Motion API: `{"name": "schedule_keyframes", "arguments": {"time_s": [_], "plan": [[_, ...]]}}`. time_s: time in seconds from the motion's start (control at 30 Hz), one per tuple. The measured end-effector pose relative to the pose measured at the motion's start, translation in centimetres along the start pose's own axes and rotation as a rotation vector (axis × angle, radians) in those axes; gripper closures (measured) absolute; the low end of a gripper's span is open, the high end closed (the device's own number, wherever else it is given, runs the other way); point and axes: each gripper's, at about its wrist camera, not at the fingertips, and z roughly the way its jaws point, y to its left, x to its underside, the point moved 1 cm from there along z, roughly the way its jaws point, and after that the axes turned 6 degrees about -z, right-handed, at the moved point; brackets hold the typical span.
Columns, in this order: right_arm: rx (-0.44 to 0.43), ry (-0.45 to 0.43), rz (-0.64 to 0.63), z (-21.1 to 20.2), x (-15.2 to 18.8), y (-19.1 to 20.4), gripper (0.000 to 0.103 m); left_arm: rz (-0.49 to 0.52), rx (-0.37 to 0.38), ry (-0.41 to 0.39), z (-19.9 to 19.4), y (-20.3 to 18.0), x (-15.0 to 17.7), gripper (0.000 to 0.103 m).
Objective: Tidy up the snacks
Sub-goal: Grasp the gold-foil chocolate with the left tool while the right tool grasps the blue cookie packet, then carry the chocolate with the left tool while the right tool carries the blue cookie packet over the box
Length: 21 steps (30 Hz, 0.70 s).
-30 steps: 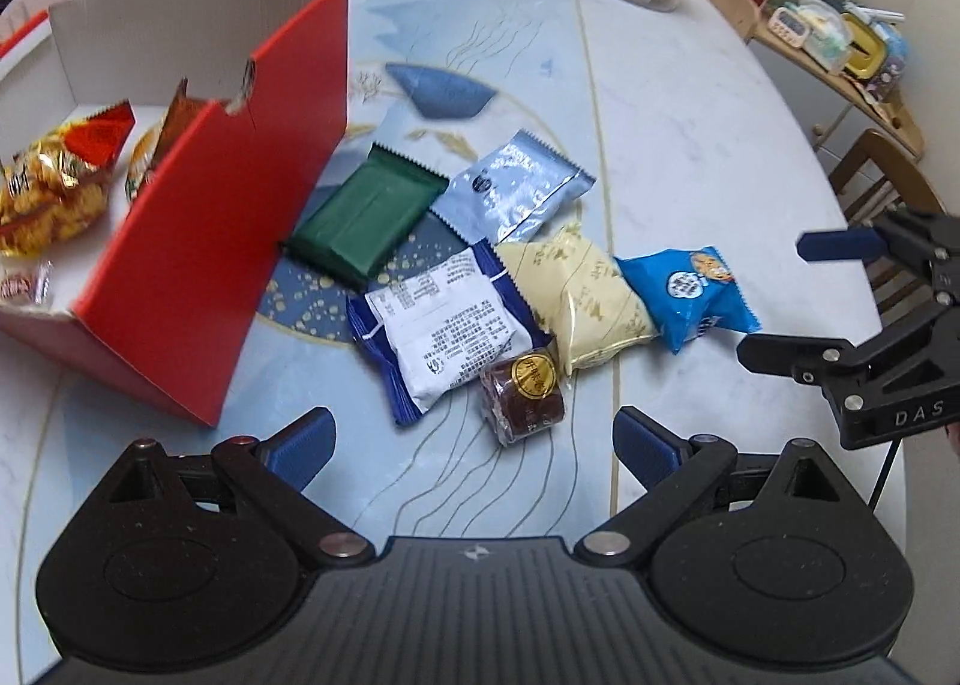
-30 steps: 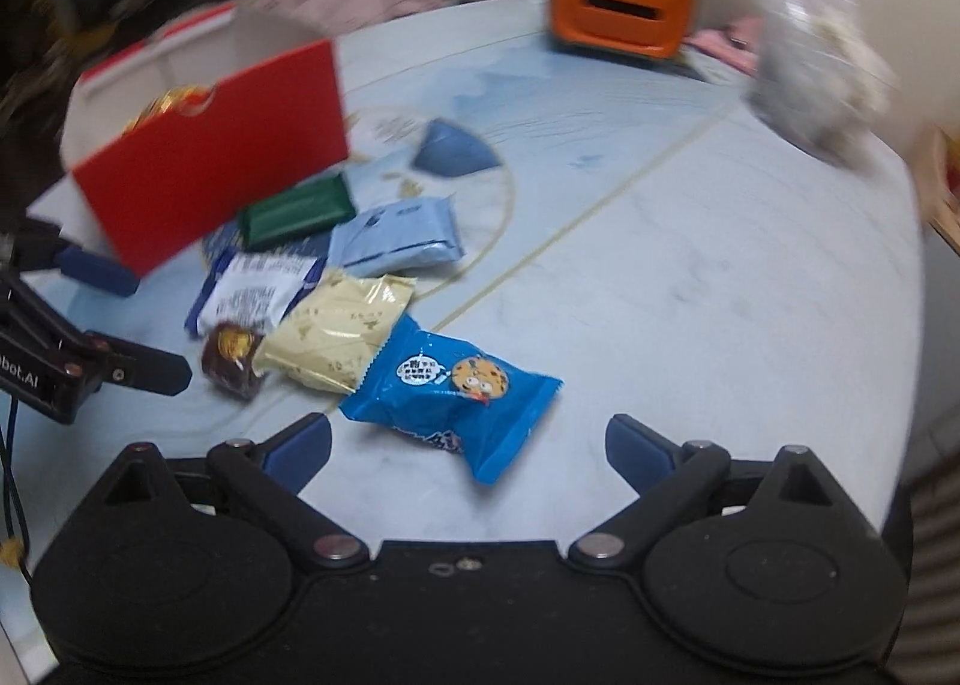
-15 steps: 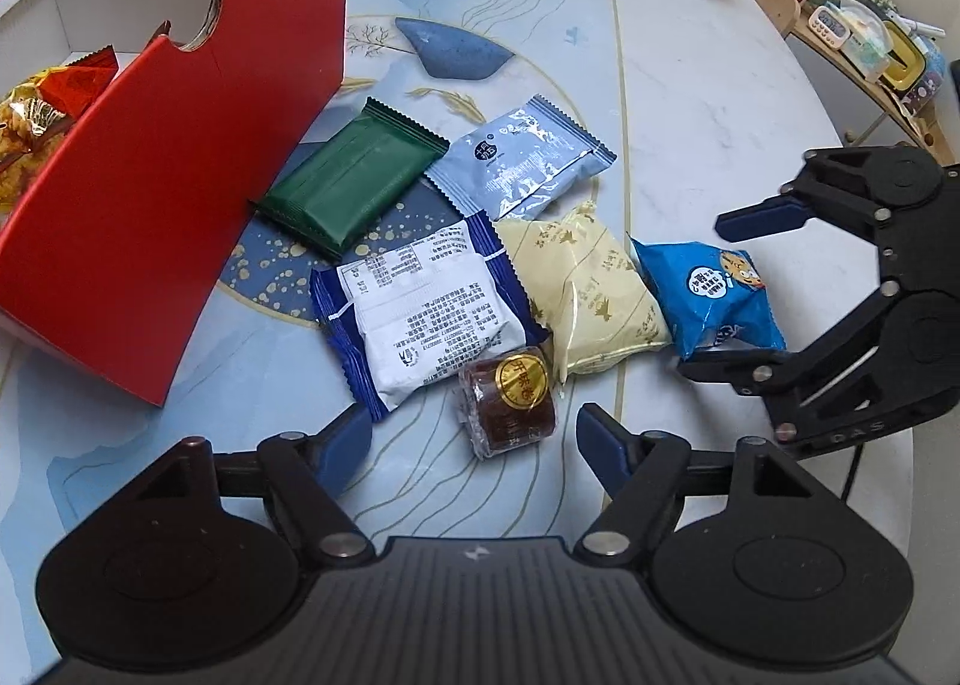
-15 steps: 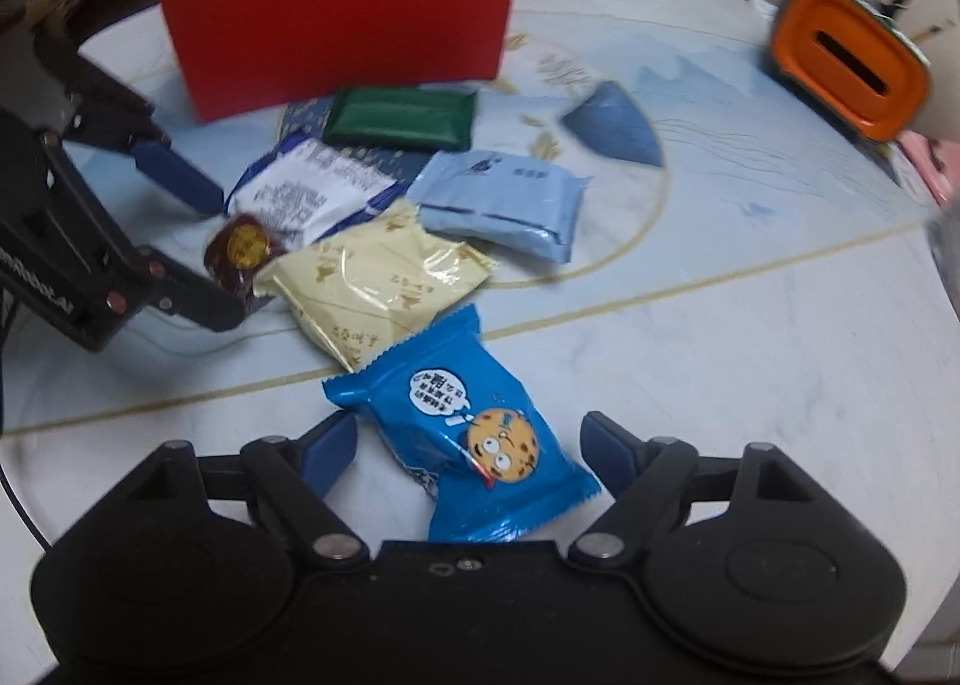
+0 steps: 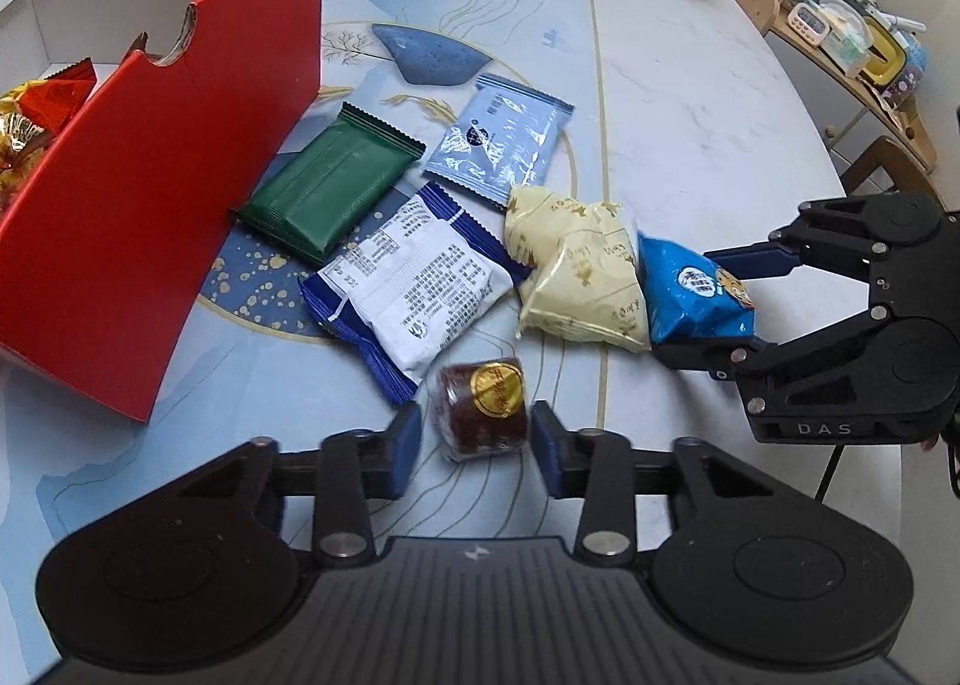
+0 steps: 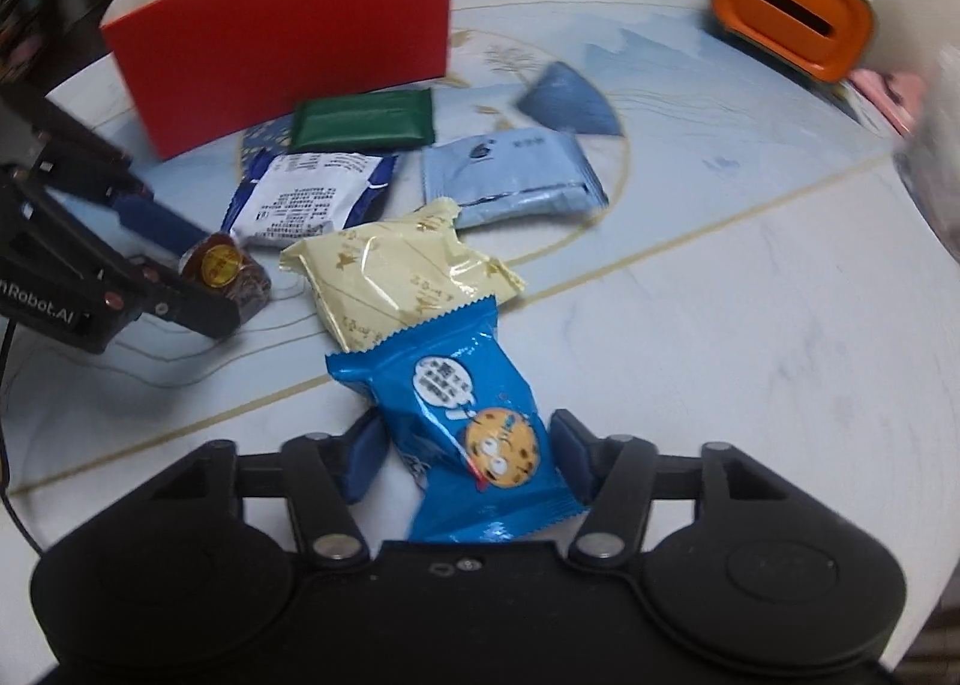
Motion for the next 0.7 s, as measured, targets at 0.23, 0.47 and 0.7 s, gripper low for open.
{"name": "schedule_keyframes", "arguments": {"time_s": [0.23,0.47,0.7], "plan": [[0.087,-0.010,0.150,-1.1,1.1,1.7,0.051,-0.002,0.008,0.000,-0.1,0.3,0.2,0.072],[0.125,-0.033,0.313,-2.3,2.1,3.8,0.052,0.004,0.005,-0.001,-0.5,1.0,0.9,0.073],[0.155,-0.076,0.451,-4.1,2.4,6.4,0.053,0.009,-0.001,-0.003,-1.7,2.3,1.8,0.073]]}}
